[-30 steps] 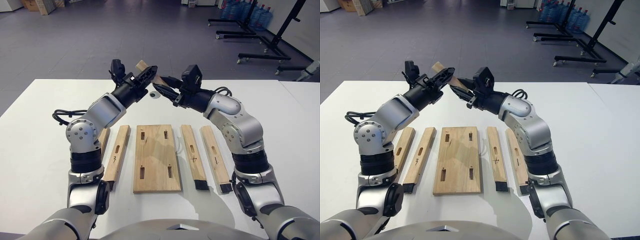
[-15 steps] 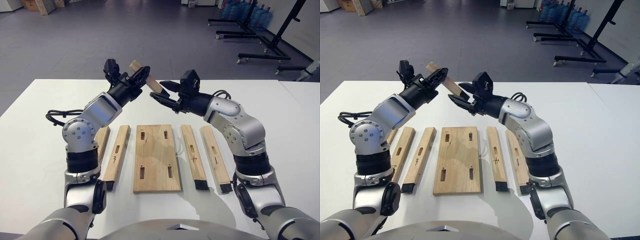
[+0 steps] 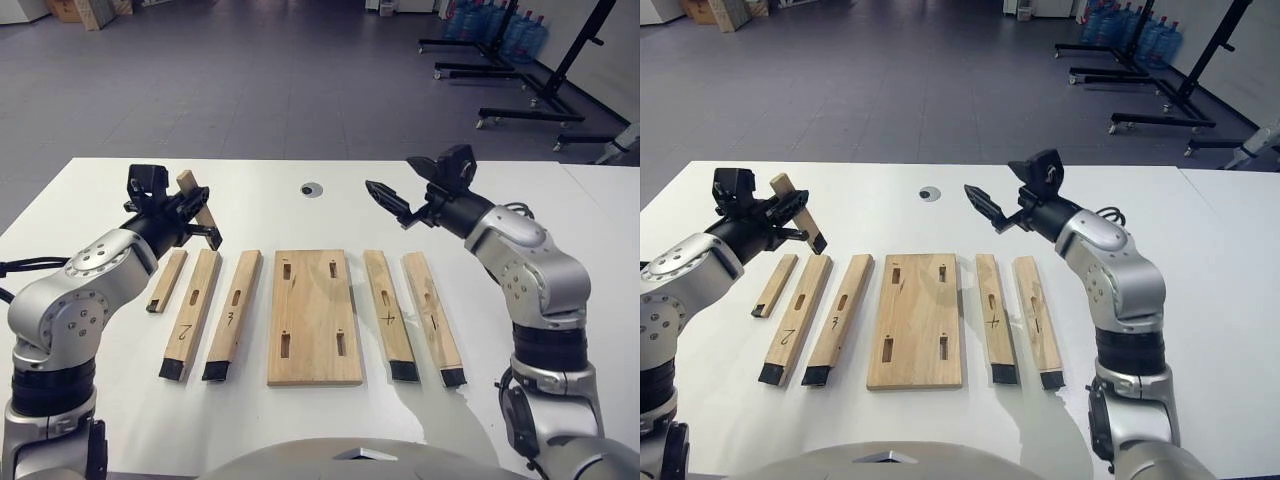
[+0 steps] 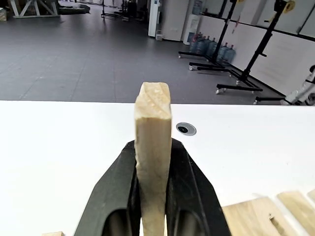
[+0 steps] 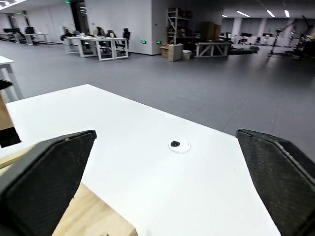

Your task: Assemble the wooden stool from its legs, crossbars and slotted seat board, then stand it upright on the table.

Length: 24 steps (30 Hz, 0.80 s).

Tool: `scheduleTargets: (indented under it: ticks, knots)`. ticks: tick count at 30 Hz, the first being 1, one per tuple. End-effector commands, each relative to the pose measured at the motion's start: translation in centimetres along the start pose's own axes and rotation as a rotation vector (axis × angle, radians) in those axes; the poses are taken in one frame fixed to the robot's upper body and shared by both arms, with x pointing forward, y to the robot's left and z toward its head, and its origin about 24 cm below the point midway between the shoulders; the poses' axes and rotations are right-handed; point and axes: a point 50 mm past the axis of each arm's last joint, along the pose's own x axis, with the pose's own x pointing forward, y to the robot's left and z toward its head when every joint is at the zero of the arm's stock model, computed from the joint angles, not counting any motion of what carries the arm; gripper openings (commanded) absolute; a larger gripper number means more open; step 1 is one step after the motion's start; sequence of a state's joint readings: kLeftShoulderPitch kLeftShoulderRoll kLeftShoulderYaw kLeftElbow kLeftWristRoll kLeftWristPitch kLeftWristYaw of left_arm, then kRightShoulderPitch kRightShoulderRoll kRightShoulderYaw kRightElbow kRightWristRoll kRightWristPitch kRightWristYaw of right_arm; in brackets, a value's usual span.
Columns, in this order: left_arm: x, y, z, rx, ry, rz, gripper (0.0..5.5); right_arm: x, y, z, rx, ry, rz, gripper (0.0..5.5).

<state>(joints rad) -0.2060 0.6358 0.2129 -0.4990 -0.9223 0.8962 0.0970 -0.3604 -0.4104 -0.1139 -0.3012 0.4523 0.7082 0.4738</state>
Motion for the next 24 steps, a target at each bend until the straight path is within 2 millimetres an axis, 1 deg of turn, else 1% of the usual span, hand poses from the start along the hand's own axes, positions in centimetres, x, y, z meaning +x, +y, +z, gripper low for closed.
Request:
scheduleTargets:
  ticks: [1,4,6,9,11,13,16,18,21,24]
  knots:
    - [-0.8,0.7,-0.7,0.014,-0.009,0.024,0.39,-0.6,0.1,-0.9,0.013,0.018,-0.047,5.22]
    - [-1.4,1.7,-1.1,0.063,-0.018,0.087,0.39,-0.9,-0.7,-1.4,0.039,0.017,-0.118,5.22]
    - [-1.7,2.4,-0.6,0.063,-0.058,0.135,0.39,-1.2,-1.2,-1.5,0.044,0.021,-0.146,5.22]
    - [-2.1,2.7,-0.2,0.056,-0.089,0.140,0.39,-1.7,-2.1,-1.4,0.052,0.028,-0.192,5.22]
    - [-2.3,2.8,-0.5,0.058,-0.074,0.139,0.39,-1.9,-2.3,-1.6,0.059,0.034,-0.213,5.22]
    - [-2.3,2.6,-1.0,0.055,-0.060,0.126,0.39,-2.8,-2.3,-2.1,0.075,0.047,-0.244,5.22]
    - [-2.9,2.2,-2.2,0.027,-0.041,0.097,0.39,-4.0,-1.9,-3.1,0.094,0.073,-0.269,5.22]
    - [-3.6,2.6,-3.3,0.003,-0.014,0.095,0.39,-4.4,-1.7,-3.5,0.102,0.083,-0.279,5.22]
    - [-4.4,3.3,-4.9,-0.042,0.008,0.106,0.39,-4.1,-1.5,-3.8,0.106,0.093,-0.268,5.22]
    - [-4.2,3.6,-4.8,-0.035,-0.024,0.119,0.39,-3.4,-1.5,-3.5,0.095,0.091,-0.241,5.22]
